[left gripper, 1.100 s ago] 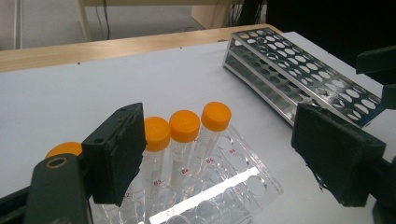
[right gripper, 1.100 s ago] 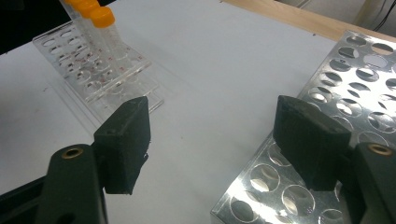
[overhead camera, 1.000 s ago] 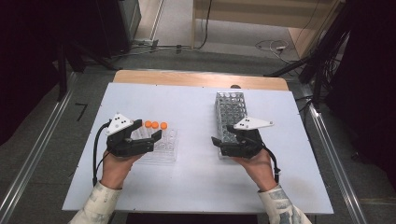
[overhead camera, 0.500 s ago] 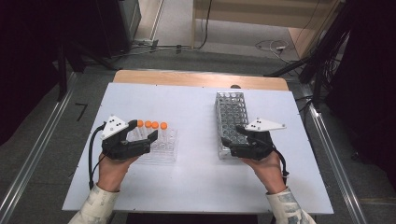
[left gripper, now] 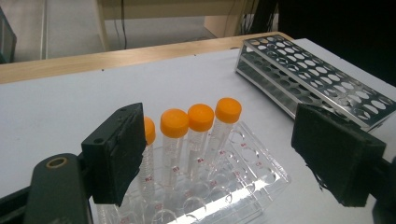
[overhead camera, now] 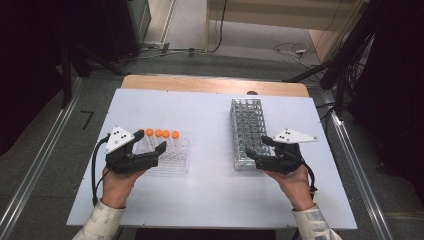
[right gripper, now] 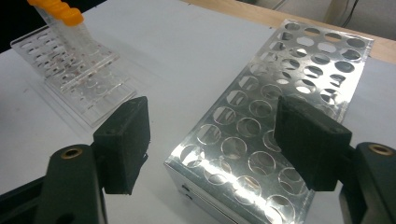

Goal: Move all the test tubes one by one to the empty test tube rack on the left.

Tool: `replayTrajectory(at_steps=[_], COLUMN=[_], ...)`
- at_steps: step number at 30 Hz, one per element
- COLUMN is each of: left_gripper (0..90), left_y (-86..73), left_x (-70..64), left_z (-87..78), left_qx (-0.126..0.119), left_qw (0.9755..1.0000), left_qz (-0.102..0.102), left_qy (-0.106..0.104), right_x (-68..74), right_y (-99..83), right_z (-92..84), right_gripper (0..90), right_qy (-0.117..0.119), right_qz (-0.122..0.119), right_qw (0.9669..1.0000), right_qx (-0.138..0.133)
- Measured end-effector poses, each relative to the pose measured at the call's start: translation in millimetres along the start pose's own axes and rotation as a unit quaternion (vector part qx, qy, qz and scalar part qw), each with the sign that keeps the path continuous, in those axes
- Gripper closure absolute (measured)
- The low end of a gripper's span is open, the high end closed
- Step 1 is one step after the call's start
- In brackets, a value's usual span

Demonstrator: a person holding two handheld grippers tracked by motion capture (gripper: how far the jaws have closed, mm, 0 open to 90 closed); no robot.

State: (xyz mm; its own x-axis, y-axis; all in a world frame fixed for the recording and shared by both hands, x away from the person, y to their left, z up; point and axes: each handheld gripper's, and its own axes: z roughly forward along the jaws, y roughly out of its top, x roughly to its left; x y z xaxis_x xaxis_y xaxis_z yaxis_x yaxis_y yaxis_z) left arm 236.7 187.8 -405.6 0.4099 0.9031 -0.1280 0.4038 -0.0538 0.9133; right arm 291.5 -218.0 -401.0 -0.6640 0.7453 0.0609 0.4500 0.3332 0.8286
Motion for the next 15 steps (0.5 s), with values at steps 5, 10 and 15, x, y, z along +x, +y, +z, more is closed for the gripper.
replayTrajectory(at_steps=[5, 10, 15], left_gripper=[17.4, 17.4, 17.4], left_y=[-1.9, -3.3, -6.4], left_x=[0.7, 2.8, 6.3], left_z=[-1.8, -5.5, -7.8], left_qx=[0.002, -0.001, -0.001], left_qw=[1.0, 1.0, 1.0], left_qz=[0.001, -0.001, -0.006], left_qy=[-0.001, 0.005, 0.007], right_x=[-5.4, -9.1, -14.5], right_y=[-4.2, -7.7, -12.1], right_z=[-4.5, -9.1, -12.9], right_gripper=[25.4, 25.4, 25.2], right_qy=[-0.007, -0.011, -0.014], right_qz=[0.004, 0.008, 0.015], right_qw=[1.0, 0.9999, 0.9998], right_qx=[-0.001, 0.0, 0.002])
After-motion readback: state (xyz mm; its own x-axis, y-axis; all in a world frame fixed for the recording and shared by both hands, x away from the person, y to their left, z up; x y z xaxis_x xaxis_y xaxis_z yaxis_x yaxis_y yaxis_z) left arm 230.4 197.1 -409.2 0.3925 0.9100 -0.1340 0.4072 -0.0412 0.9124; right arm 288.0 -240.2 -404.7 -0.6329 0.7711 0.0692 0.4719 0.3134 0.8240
